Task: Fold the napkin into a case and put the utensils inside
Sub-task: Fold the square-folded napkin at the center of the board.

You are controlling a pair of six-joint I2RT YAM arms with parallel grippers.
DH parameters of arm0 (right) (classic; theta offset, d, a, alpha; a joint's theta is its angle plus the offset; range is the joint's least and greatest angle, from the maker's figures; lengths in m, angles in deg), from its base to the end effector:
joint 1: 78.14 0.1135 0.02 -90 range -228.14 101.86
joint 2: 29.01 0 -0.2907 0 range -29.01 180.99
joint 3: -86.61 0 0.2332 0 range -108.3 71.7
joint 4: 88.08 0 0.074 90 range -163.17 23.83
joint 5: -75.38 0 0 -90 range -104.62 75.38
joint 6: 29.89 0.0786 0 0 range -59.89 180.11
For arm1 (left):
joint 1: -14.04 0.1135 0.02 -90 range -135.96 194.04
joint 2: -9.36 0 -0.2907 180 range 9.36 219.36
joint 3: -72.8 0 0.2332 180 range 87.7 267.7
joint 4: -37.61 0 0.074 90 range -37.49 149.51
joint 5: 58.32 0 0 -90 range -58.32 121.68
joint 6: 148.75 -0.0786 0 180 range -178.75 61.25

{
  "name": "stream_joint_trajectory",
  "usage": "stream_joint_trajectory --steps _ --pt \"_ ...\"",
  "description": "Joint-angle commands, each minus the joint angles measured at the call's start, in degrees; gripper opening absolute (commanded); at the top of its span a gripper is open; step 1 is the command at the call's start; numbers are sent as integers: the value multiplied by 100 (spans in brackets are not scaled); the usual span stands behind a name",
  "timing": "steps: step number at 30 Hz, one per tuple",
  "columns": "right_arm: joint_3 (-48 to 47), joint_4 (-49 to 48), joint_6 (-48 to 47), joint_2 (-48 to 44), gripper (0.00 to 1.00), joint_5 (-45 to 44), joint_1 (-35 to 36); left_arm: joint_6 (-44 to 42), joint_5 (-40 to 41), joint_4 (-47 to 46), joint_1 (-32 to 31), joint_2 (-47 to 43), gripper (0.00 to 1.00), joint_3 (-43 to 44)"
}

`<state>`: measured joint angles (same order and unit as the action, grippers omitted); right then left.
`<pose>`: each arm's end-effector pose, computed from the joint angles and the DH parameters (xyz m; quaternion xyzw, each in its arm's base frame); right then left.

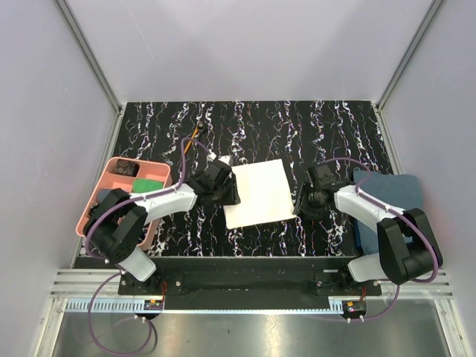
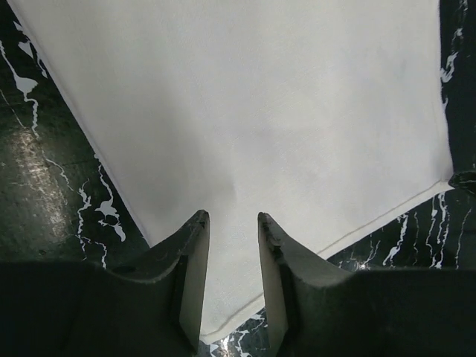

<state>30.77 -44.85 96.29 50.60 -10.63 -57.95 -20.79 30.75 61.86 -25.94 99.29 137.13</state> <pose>0.2239 0.0882 0.1651 0.1293 0.9708 0.1242 0.1595 0.2508 -0.2119 0.1868 0.0193 0.9390 -0.2218 0.2621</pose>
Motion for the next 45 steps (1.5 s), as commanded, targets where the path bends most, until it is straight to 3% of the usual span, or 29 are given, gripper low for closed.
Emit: stream_joint_trajectory --steps 1,6,10,18,21,30,34,37,41,45 --pt "172 -537 169 -16 52 453 21 -139 -215 -310 17 77 35 278" --pt "199 -678 135 115 51 533 21 -166 -153 -284 17 183 34 269" --pt "138 -722 99 248 35 568 21 -113 -197 -319 17 235 33 208" --pt "146 -573 38 63 23 392 21 -104 -206 -354 -53 402 31 172" --pt "120 -451 12 2 12 313 21 -78 -206 -389 -123 525 30 190" --pt "-91 472 -146 -613 1 -91 21 133 -285 -513 -589 833 27 146" --pt "-117 692 -243 -1078 10 -170 12 274 -346 -591 -887 833 27 119" --pt "-205 807 -287 -1219 0 -179 12 405 -408 -670 -1045 789 27 128" --pt "-345 1070 -278 -1396 0 -320 12 511 -513 -723 -1415 886 26 269" --pt "-372 1037 -349 -1484 0 82 12 669 -584 -811 -1600 904 26 252"
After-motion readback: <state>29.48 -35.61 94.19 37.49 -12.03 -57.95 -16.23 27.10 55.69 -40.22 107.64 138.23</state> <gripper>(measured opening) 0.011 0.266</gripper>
